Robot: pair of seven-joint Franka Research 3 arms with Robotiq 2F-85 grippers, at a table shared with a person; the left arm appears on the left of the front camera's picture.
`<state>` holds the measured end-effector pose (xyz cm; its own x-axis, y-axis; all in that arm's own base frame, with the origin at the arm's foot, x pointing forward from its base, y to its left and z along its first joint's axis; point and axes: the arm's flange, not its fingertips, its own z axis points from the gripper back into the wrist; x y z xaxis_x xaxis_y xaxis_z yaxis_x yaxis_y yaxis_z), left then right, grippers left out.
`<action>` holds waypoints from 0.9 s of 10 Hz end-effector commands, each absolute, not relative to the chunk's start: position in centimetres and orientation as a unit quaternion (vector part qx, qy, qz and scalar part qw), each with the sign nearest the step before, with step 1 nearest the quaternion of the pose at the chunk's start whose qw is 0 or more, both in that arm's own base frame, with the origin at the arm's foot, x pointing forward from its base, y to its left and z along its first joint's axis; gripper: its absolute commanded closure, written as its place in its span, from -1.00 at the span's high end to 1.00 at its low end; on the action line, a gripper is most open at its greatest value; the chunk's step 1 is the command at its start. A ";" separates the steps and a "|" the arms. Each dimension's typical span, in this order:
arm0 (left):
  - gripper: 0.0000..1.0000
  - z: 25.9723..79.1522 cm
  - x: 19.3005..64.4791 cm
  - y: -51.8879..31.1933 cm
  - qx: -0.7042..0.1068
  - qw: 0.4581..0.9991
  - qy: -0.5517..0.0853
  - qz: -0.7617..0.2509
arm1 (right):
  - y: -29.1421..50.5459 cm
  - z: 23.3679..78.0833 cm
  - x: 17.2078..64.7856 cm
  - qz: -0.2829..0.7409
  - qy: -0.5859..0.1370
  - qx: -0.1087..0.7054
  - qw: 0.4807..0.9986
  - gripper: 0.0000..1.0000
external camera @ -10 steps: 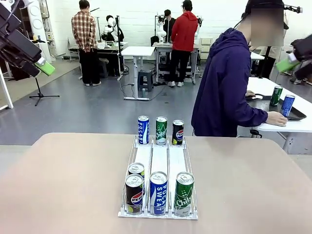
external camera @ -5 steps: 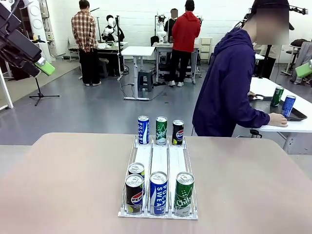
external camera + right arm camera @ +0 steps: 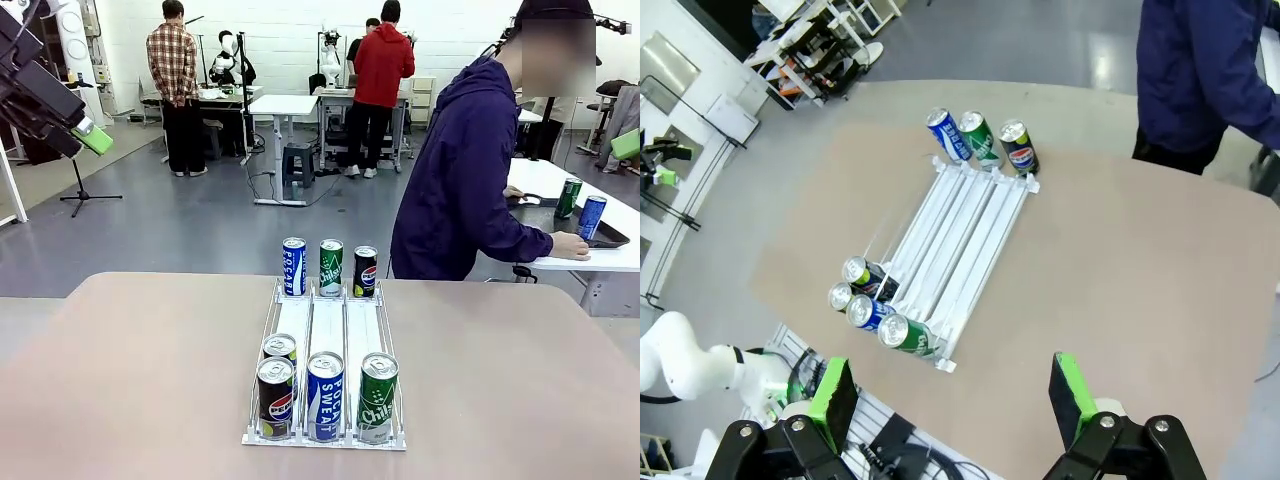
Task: Retrieve and hand over the desired beverage to the person.
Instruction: Place the picked can on the Handle tray extended by the person.
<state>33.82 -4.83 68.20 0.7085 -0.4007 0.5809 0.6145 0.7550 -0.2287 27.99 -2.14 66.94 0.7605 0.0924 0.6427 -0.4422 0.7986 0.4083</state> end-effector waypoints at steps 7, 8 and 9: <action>1.00 68.2 33.7 -4.8 -0.211 0.902 -0.256 -0.277 | -2.0 66.8 28.1 0.154 -0.311 0.284 0.894 1.00; 1.00 68.2 33.7 -4.8 -0.211 0.902 -0.256 -0.277 | -2.0 66.8 28.1 0.154 -0.311 0.284 0.894 1.00; 1.00 68.2 33.7 -4.8 -0.211 0.902 -0.256 -0.277 | -2.0 66.8 28.1 0.154 -0.311 0.284 0.894 1.00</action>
